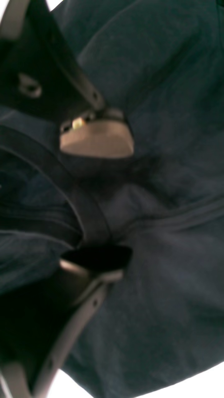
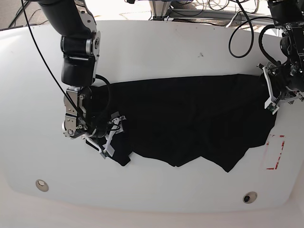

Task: Layout the t-shirt on the table in an organized manner, then fold the t-shirt properly
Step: 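Hold the shirt corner with the right gripper and adjust its grip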

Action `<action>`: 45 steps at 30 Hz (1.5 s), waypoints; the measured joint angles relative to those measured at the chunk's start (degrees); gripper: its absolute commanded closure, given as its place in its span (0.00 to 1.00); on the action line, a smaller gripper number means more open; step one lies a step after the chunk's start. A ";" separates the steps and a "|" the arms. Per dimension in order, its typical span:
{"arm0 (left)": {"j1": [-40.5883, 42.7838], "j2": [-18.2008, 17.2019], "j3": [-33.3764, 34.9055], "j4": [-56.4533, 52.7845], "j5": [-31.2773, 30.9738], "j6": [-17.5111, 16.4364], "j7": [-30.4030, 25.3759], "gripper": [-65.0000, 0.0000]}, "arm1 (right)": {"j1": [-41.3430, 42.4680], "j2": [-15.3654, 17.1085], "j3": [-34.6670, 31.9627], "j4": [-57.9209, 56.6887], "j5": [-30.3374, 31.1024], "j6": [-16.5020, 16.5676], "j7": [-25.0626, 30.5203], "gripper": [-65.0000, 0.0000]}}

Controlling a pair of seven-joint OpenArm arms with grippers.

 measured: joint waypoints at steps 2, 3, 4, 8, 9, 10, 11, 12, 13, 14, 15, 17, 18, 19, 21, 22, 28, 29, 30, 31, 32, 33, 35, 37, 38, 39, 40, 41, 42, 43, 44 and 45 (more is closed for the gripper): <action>0.00 0.00 0.00 0.00 0.00 0.02 0.00 0.46 | 0.00 -0.04 -0.09 0.00 0.02 0.00 0.00 0.45; 0.00 0.00 0.00 0.00 0.00 0.00 0.00 0.46 | 0.00 -0.09 -0.13 0.00 0.02 0.00 0.00 0.45; 0.00 0.00 0.00 0.00 -0.02 0.00 0.00 0.46 | -0.02 -0.17 -0.11 0.00 0.00 0.00 -0.04 0.46; 0.00 0.00 0.00 0.00 -0.02 0.00 0.00 0.46 | -0.02 -0.66 -0.11 0.00 0.00 -0.02 -0.37 0.49; 0.00 0.00 0.00 0.00 0.00 0.02 0.00 0.46 | -0.02 -0.85 -0.11 0.00 -0.02 -0.02 -0.48 0.49; 0.00 0.00 0.00 0.00 0.00 0.00 0.00 0.46 | -0.02 -0.98 -0.11 0.00 0.02 -0.02 -0.63 0.50; 0.00 0.00 0.00 0.00 -0.02 0.00 0.00 0.46 | -0.02 -1.14 -0.11 0.00 0.02 0.00 -0.81 0.50; 0.00 0.00 0.00 0.00 -0.02 0.00 -0.02 0.46 | -0.02 -1.29 -0.15 0.00 0.02 0.02 -1.05 0.50; 0.00 0.00 0.00 0.00 -0.02 0.00 0.00 0.46 | -0.02 -1.44 -0.15 0.00 0.04 0.02 -1.09 0.50; 0.00 0.00 0.00 0.00 0.00 0.00 0.00 0.46 | -0.04 -1.49 -0.15 0.00 0.07 0.00 -1.11 0.50; 0.00 0.00 0.00 0.00 -0.02 0.00 -0.02 0.46 | -0.02 -1.49 -0.15 0.00 0.07 0.00 -1.09 0.50; 0.00 0.00 0.00 0.00 0.00 0.00 -0.04 0.46 | -0.02 -1.44 -0.15 0.00 0.02 0.00 -1.09 0.50; 0.00 0.00 0.00 0.00 -0.02 0.00 -0.07 0.46 | 0.00 -1.42 -0.15 0.00 0.00 0.00 -1.09 0.50; 0.00 0.00 0.00 0.00 -0.02 0.02 -0.07 0.46 | 0.00 -1.40 -0.15 0.00 0.00 -0.02 -1.09 0.50; 0.00 0.00 0.00 0.00 -0.02 0.02 -0.07 0.46 | -0.02 -1.29 -0.15 0.00 0.02 -0.02 -1.07 0.50; 0.00 0.00 0.00 0.00 -0.02 0.00 -0.11 0.46 | -0.02 -1.27 -0.15 0.00 0.00 0.00 -1.09 0.50; 0.04 0.00 0.00 0.00 0.00 0.00 -0.22 0.46 | 0.09 -0.94 -0.11 -0.02 -0.02 0.02 -0.87 0.42; 0.04 0.00 0.00 0.00 0.00 0.00 -0.22 0.46 | 0.11 -0.79 -0.13 -0.02 0.00 0.00 -0.85 0.38; 0.02 0.00 0.00 0.00 -0.02 0.00 -0.24 0.46 | 0.13 -0.63 -0.13 -0.02 0.00 0.00 -0.83 0.34; 0.02 0.00 0.00 0.00 -0.02 0.00 -0.24 0.46 | 0.15 -0.37 -0.11 -0.02 0.00 0.02 -0.81 0.28; 0.02 0.00 0.00 0.00 -0.02 0.00 -0.24 0.46 | 0.15 -0.13 -0.11 -0.02 0.00 0.00 -0.81 0.25; 0.02 0.00 0.00 0.00 -0.02 0.00 -0.24 0.46 | 0.15 0.20 -0.07 -0.02 -0.07 0.00 -0.83 0.23; 0.02 0.00 0.00 0.00 0.00 0.02 -0.24 0.46 | 0.11 0.42 0.13 -0.02 -0.15 -0.02 -0.74 0.23; 0.00 0.00 0.00 0.00 -0.02 0.00 -0.24 0.46 | 0.04 0.48 0.13 -0.02 -0.50 0.00 -0.42 0.24; 0.00 0.00 0.00 0.00 -0.02 0.00 -0.24 0.46 | 0.04 0.48 0.13 -0.02 -0.48 -0.02 -0.42 0.25; 0.00 0.00 0.00 0.00 -0.02 0.00 -0.24 0.46 | 0.00 0.48 0.13 -0.02 -0.48 -0.02 -0.42 0.27; 0.00 0.00 0.00 0.00 -0.02 0.00 -0.24 0.46 | -0.02 0.46 0.13 -0.02 -0.44 -0.02 -0.42 0.28; 0.00 0.00 0.00 0.00 0.00 0.00 -0.24 0.46 | -0.09 0.42 0.11 -0.02 -0.42 0.00 -0.37 0.30; 0.00 0.00 0.00 0.00 -0.02 0.00 -0.24 0.46 | -0.28 0.39 0.11 0.00 -0.39 0.00 -0.35 0.31; 0.00 0.00 0.00 0.00 0.00 0.00 -0.22 0.46 | -0.52 0.26 0.11 0.07 -0.17 0.00 -0.22 0.33; 0.00 0.00 0.00 0.00 0.02 0.00 -0.22 0.46 | -0.72 0.17 0.11 0.09 0.09 0.00 -0.20 0.34; 0.00 0.00 0.00 0.00 -0.02 0.02 -0.24 0.46 | -1.03 0.02 0.11 0.09 0.04 0.00 -0.22 0.38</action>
